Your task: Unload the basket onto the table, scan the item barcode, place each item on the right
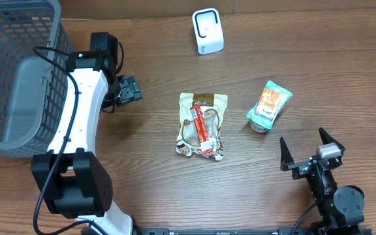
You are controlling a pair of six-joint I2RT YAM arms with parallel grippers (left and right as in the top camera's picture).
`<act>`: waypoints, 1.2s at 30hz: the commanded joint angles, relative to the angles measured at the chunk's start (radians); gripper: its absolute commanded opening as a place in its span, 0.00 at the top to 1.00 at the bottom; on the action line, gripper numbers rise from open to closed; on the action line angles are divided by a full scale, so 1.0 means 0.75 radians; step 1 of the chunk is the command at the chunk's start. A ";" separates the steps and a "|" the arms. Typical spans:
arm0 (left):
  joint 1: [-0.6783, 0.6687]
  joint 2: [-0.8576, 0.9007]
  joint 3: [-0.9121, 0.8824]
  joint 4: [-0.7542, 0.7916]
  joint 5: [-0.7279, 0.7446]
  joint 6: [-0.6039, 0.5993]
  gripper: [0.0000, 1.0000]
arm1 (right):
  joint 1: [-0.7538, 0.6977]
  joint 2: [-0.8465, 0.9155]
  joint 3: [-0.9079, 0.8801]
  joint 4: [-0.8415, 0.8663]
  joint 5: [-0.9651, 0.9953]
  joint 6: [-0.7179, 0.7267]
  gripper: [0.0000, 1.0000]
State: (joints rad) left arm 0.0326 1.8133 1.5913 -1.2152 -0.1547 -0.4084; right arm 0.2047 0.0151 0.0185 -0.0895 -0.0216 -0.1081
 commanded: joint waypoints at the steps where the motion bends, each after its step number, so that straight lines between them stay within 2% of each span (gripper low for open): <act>1: 0.000 0.006 0.019 -0.001 -0.013 0.026 0.00 | 0.004 -0.004 -0.014 0.009 -0.013 0.008 0.00; 15: 0.000 0.006 0.019 -0.001 -0.013 0.026 0.00 | 0.004 -0.004 -0.007 0.007 -0.035 0.046 0.00; 19: 0.000 0.006 0.019 -0.001 -0.013 0.026 0.00 | 0.003 -0.004 0.099 -0.101 -0.069 0.075 0.00; 26: 0.000 0.006 0.019 -0.001 -0.013 0.026 0.00 | 0.003 0.056 0.514 -0.450 -0.064 0.074 0.00; 31: 0.000 0.006 0.019 -0.001 -0.013 0.026 0.00 | 0.004 0.295 0.953 -0.779 -0.069 0.094 0.00; 36: -0.001 0.006 0.019 -0.001 -0.013 0.026 0.00 | 0.004 0.647 1.400 -1.086 -0.135 0.145 0.00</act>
State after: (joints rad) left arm 0.0326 1.8133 1.5913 -1.2156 -0.1543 -0.4084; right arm 0.2043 0.3717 0.9180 -0.8490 -0.0826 -0.0273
